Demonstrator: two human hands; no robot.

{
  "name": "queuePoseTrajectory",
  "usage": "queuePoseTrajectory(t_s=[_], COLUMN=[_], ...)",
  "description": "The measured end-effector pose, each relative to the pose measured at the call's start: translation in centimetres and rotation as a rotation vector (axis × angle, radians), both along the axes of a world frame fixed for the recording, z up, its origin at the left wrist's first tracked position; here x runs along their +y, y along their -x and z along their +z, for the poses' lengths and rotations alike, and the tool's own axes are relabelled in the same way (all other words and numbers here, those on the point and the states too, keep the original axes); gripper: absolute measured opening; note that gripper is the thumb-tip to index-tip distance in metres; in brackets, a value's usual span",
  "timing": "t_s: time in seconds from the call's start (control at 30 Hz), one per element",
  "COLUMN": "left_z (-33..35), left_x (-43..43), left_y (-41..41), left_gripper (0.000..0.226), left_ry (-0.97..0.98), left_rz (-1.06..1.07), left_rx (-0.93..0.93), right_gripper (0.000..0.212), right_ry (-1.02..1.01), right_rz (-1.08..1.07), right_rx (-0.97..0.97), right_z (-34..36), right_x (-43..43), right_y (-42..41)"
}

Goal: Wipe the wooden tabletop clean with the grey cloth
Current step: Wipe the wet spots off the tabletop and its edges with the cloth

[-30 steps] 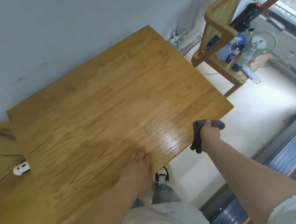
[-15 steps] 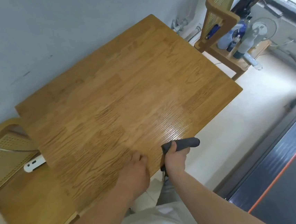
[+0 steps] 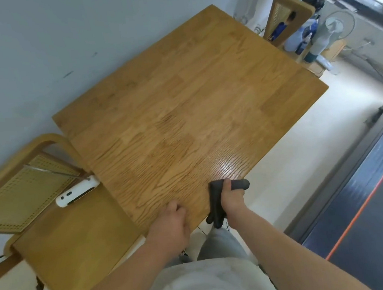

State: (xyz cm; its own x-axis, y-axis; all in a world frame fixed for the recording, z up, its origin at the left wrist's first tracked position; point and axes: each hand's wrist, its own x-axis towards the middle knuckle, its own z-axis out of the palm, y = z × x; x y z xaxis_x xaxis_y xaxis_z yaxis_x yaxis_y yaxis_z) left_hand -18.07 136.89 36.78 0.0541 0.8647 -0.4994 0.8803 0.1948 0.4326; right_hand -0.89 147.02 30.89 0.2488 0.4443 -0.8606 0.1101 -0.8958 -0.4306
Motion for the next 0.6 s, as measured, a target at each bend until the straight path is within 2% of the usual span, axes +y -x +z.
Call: queuePoseTrajectory(t_s=[0.13,0.23,0.47,0.6], left_z=[0.0,-0.1,-0.9,-1.6], left_x=[-0.7,-1.5,-4.5,-7.0], left_y=[0.3,0.6,2.2,3.8], left_gripper=[0.037,0.039,0.033,0.027], left_ry=[-0.029,-0.059,-0.110,-0.058], left_rz=[0.025,0.045,0.113,0.180], left_rx=[-0.003,-0.015,-0.045,-0.082], right_gripper=[0.079,0.083,0.078,0.078], right_ry=[-0.007,-0.045,0.007,0.018], right_rz=[-0.106,-0.088,-0.032,-0.001], right_rx=[-0.043,-0.087,-0.104,-0.148], right_z=[0.2,0.1,-0.1,-1.1], right_x=[4.8,5.2,-3.0,-8.7], right_y=[-2.6,-3.0,2.8,6.9])
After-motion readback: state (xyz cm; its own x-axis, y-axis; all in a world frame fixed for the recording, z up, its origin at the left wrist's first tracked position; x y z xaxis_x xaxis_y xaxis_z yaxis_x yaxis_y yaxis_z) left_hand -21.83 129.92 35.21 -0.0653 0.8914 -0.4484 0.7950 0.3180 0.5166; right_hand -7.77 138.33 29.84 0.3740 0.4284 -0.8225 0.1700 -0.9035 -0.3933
